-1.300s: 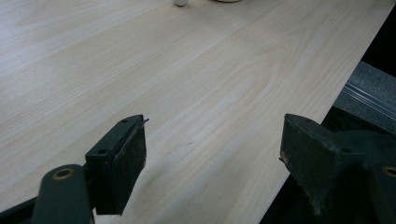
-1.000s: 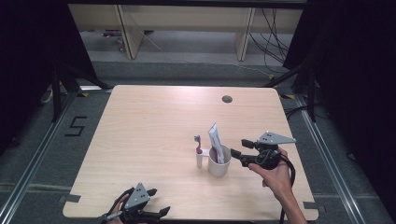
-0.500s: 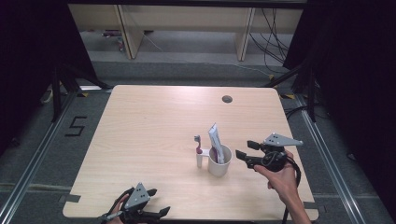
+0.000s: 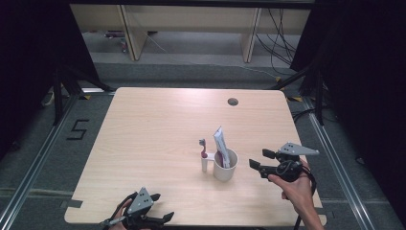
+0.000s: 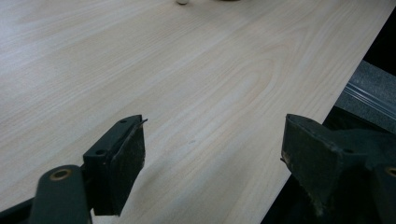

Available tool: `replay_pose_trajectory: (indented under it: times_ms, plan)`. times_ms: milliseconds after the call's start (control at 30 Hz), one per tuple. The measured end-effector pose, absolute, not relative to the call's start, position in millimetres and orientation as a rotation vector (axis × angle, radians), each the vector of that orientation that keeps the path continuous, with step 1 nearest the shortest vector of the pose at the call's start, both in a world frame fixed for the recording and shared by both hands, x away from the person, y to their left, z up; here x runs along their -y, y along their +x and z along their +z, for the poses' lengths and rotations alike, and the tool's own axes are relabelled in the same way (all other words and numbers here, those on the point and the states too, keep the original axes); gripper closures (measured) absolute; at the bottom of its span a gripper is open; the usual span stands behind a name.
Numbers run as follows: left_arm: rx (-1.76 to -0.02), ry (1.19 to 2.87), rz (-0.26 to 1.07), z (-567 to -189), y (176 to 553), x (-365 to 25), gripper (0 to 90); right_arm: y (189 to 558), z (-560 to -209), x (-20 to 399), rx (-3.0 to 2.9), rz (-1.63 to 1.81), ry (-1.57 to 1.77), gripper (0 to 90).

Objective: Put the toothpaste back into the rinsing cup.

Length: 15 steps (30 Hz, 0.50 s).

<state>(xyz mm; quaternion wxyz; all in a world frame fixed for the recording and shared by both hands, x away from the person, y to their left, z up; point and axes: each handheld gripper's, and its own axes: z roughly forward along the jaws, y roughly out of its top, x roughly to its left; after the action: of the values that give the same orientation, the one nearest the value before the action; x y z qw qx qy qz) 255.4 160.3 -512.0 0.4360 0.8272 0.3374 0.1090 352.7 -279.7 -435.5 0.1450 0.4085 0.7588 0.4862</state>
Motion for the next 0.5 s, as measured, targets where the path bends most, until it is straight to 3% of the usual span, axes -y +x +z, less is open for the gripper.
replay_pose_trajectory:
  times_ms: [500]
  plan:
    - [-0.878,2.009,0.271,-510.9,252.3,-160.7,19.2,337.3,-447.2,293.3,-2.188,1.368,1.209,24.3]
